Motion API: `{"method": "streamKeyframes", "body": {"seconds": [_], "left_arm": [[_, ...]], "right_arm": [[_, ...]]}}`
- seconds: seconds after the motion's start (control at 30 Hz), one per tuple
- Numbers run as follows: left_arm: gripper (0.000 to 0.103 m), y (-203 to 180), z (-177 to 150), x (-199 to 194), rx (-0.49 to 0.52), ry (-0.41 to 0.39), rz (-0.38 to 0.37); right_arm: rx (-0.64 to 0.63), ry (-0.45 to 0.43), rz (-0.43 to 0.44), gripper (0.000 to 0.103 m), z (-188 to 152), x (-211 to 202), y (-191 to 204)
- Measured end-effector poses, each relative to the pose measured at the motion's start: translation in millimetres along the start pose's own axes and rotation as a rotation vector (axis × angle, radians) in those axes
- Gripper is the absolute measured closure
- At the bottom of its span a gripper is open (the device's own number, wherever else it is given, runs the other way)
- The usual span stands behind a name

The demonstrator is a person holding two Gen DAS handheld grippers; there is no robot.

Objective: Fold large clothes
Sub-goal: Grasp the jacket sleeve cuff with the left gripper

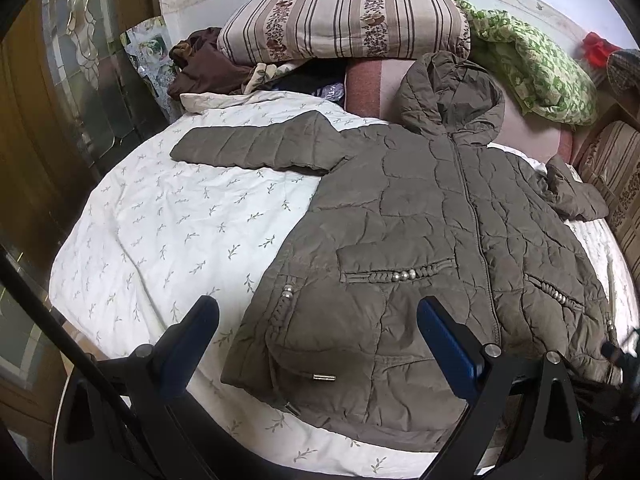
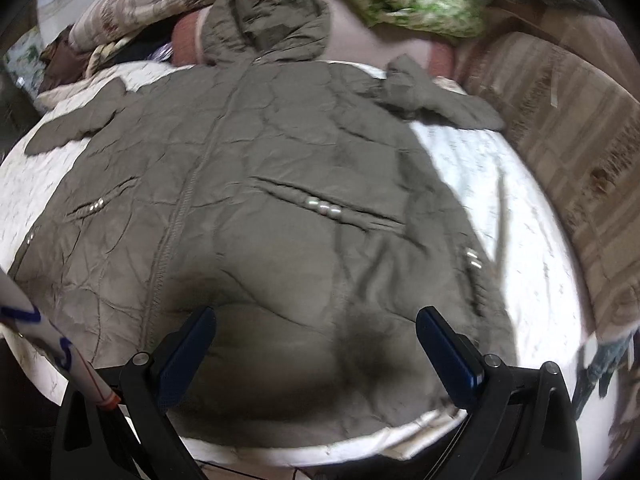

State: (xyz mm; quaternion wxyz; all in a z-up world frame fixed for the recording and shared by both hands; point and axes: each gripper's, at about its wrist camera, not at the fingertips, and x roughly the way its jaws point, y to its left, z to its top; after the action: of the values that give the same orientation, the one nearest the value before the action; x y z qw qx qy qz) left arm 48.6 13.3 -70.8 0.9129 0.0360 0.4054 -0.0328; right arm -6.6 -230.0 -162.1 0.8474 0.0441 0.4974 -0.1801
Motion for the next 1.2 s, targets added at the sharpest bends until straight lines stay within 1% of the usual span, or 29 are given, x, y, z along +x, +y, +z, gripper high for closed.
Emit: {"method": "streamKeyframes", "body": {"seconds": [0.1, 0.17, 0.2, 0.27, 0.3, 0.37, 0.43, 0.5, 0.57, 0.67, 0.73, 0.83, 0.9, 0.97, 1.07, 1.17, 1.2], "left_arm": [[0.004, 5.3, -0.6, 0.0, -0.013, -0.001, 0.004], [0.004, 10.1, -1.0, -0.4, -0.022, -0.002, 0.008], [0.004, 14.3, -1.2, -0.7, -0.030, -0.003, 0.015], [0.004, 21.7, -1.4, -0.3, -0.041, -0.005, 0.028], [0.004, 25.9, -1.1, 0.2, -0.046, -0.007, 0.038], [0.004, 31.3, 0.4, 2.2, -0.048, -0.011, 0.061], [0.004, 34.9, 4.2, 4.5, -0.031, -0.020, 0.095], [0.004, 39.0, 12.0, 6.9, -0.008, -0.028, 0.142], [0.004, 43.7, 19.9, 7.7, -0.004, -0.041, 0.151], [0.004, 52.9, 34.4, 10.4, -0.019, -0.058, 0.156], [0.004, 59.6, 45.8, 15.2, -0.031, -0.061, 0.141], [0.004, 69.8, 65.2, 27.5, -0.049, -0.062, 0.118], [0.004, 79.1, 80.6, 37.3, -0.067, -0.069, 0.113], [0.004, 87.9, 93.7, 45.3, -0.081, -0.077, 0.099], [0.004, 100.4, 110.9, 57.2, -0.105, -0.101, 0.102], [0.004, 117.7, 124.8, 68.6, -0.152, -0.156, 0.099], [0.004, 124.8, 129.7, 74.5, -0.164, -0.175, 0.115]], "right_arm": [[-0.076, -0.041, -0.007, 0.002, 16.1, 14.7, 24.1], [-0.119, -0.048, 0.006, 0.007, 25.5, 30.0, 41.2], [-0.137, -0.029, 0.013, 0.010, 28.1, 40.1, 50.0], [-0.161, 0.028, 0.020, 0.012, 28.3, 58.9, 63.2], [-0.168, 0.051, -0.010, 0.012, 23.3, 66.6, 69.2], [-0.166, 0.047, -0.026, 0.011, 15.3, 62.0, 71.1], [-0.160, 0.079, -0.010, 0.011, 7.2, 57.5, 67.4], [-0.125, 0.135, 0.026, 0.011, -2.9, 54.5, 59.3], [-0.103, 0.179, 0.063, 0.011, -10.6, 48.7, 50.8], [-0.081, 0.193, 0.095, 0.011, -11.4, 34.0, 39.4], [-0.063, 0.169, 0.098, 0.011, -5.8, 19.8, 35.8], [-0.074, 0.092, 0.077, 0.011, 9.0, -1.0, 41.8], [-0.074, 0.025, 0.070, 0.011, 21.8, -16.5, 46.6], [-0.073, -0.010, 0.064, 0.011, 33.1, -23.0, 50.5], [-0.072, -0.048, 0.056, 0.011, 45.8, -23.7, 59.0], [-0.068, -0.059, 0.060, 0.011, 57.5, -12.7, 61.7], [-0.061, -0.064, 0.065, 0.011, 59.1, -9.3, 64.2]]}}
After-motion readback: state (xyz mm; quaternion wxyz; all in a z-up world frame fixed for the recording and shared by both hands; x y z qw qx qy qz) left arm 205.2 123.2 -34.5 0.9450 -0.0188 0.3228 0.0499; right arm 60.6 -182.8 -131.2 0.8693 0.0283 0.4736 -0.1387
